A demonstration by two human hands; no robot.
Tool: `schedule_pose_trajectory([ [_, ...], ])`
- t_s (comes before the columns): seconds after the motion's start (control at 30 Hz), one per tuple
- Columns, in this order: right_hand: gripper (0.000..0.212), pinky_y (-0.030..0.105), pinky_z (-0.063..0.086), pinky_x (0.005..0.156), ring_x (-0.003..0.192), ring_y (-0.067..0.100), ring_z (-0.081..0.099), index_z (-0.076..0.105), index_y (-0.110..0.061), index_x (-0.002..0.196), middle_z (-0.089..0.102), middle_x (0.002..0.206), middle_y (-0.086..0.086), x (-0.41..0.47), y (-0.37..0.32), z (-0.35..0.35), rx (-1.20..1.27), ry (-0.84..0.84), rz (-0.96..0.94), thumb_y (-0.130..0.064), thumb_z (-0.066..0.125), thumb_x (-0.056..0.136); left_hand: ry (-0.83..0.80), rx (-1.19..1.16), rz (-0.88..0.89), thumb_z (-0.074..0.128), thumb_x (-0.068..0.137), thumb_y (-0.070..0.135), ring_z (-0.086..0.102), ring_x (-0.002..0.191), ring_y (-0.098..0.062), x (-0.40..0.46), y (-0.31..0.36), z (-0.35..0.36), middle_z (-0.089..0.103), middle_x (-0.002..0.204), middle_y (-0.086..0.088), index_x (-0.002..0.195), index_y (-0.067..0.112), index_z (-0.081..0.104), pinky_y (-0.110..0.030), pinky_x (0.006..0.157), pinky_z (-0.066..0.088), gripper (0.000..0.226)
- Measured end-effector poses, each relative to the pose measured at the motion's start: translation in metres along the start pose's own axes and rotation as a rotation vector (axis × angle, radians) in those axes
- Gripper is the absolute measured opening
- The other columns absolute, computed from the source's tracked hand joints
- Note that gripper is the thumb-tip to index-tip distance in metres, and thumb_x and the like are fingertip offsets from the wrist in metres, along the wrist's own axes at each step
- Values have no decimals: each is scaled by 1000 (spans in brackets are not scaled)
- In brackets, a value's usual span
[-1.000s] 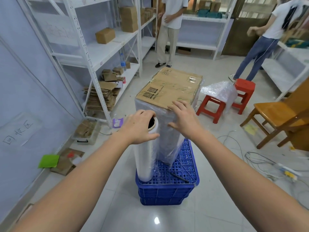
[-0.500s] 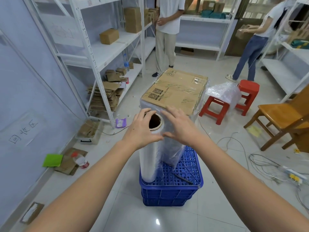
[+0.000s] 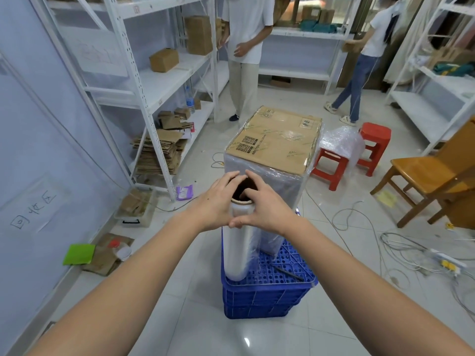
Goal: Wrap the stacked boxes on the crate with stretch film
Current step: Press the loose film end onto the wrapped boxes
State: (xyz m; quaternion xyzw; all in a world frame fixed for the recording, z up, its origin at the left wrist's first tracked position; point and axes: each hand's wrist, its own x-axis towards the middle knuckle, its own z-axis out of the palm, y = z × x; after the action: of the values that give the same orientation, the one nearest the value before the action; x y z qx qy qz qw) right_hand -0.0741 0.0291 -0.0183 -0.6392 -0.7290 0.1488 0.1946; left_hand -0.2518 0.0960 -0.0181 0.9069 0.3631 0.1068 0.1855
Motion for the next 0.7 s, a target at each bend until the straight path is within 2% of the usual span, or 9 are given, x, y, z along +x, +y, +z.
schedule_pose_trajectory([
  [0.13, 75, 40, 37, 111, 141, 20, 31, 67, -23, 116, 5, 162, -16, 4, -8, 7, 71, 49, 89, -69, 81, 58, -12, -77, -29, 95, 67, 40, 34, 149, -24, -1, -4, -2, 6, 170, 13, 162, 36, 15, -45, 110, 43, 124],
  [0.27, 91, 41, 35, 114, 146, 18, 24, 51, -31, 138, 3, 163, -13, 11, 0, 6, 147, 68, 66, -66, 82, 60, -21, -99, 18, 95, 68, 41, 36, 148, -24, 6, -15, -3, 6, 169, 15, 160, 40, 15, -45, 110, 45, 122],
  [0.37, 97, 38, 32, 115, 148, 16, 20, 42, -33, 145, 5, 164, -10, 18, 6, 8, 185, 94, 73, -66, 81, 62, -26, -94, 48, 94, 65, 51, 37, 148, -20, 16, -24, -5, 8, 167, 19, 159, 42, 18, -48, 109, 47, 121],
  [0.47, 95, 39, 31, 116, 148, 13, 18, 41, -30, 145, 11, 163, -6, 23, 8, 13, 213, 128, 72, -67, 77, 66, -12, -101, 96, 85, 61, 69, 33, 149, -16, 27, -30, -6, 15, 166, 18, 156, 43, 22, -51, 112, 45, 117],
  [0.53, 93, 41, 31, 117, 148, 12, 19, 41, -30, 146, 15, 162, -5, 23, 8, 18, 244, 153, 60, -70, 73, 69, 5, -89, 122, 81, 61, 74, 38, 146, -15, 31, -31, -8, 22, 165, 16, 154, 38, 27, -48, 111, 46, 113],
  [0.63, 93, 43, 32, 116, 147, 9, 20, 41, -30, 145, 20, 160, -6, 23, 9, 23, 277, 199, 57, -75, 69, 68, 48, -62, 161, 84, 65, 69, 48, 137, -13, 32, -30, -6, 31, 160, 15, 154, 32, 31, -37, 100, 51, 110],
  [0.7, 91, 41, 32, 116, 146, 8, 21, 43, -29, 144, 24, 157, -6, 20, 7, 23, 276, 228, 55, -74, 69, 69, 72, -90, 189, 85, 63, 66, 53, 130, -13, 32, -30, -2, 32, 156, 17, 152, 34, 33, -39, 94, 54, 108],
])
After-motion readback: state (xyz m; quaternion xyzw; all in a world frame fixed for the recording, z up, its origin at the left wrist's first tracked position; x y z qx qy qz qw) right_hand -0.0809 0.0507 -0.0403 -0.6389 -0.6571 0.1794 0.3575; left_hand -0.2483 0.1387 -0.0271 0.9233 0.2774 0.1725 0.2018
